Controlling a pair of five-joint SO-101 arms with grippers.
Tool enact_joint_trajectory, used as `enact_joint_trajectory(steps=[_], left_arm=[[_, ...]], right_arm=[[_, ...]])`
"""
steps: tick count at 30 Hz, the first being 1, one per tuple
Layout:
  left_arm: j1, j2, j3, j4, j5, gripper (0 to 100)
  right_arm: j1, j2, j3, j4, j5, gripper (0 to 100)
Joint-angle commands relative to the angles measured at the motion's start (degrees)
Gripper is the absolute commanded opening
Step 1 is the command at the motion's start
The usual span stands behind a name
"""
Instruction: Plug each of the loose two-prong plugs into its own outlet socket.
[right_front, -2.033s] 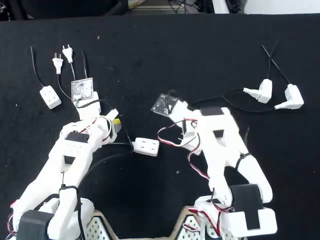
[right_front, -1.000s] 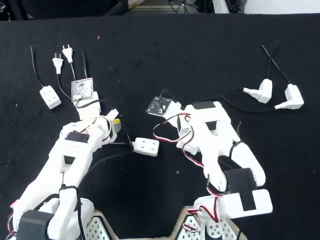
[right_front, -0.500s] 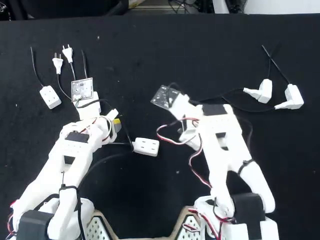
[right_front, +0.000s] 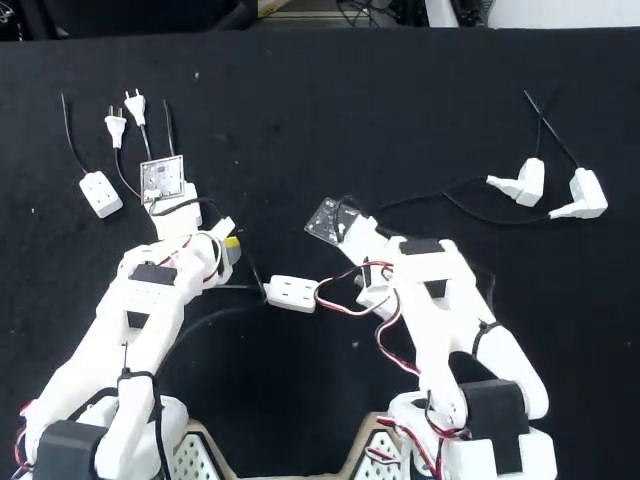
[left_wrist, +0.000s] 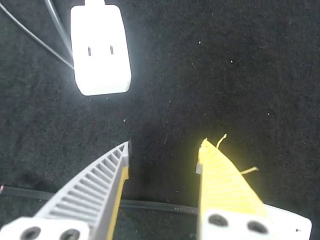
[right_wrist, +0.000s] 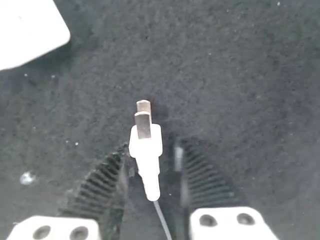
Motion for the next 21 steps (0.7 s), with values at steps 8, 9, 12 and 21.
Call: enact_joint_trajectory(steps=[8,9,12,21], left_arm=[[-0.04,-1.41,-2.07,-0.97,0.26,22],[-0.04,-1.41,-2.07,-0.97,0.26,22],[-0.04,-1.67,-2.07,-0.88,0.44,22],[-0.48,-1.85,-2.15,-0.79,0.70,22]], right_arm=[[3.43,-4.88,-5.76,8.18,-0.70,1.1],[3.52,-6.55,-6.11,9.23,-0.70,1.1],[2.29,-12.00,-5.85,10.02,-2.64,1.1],[-16.79,-21.49,-3.82,4.22,-21.19,1.1]])
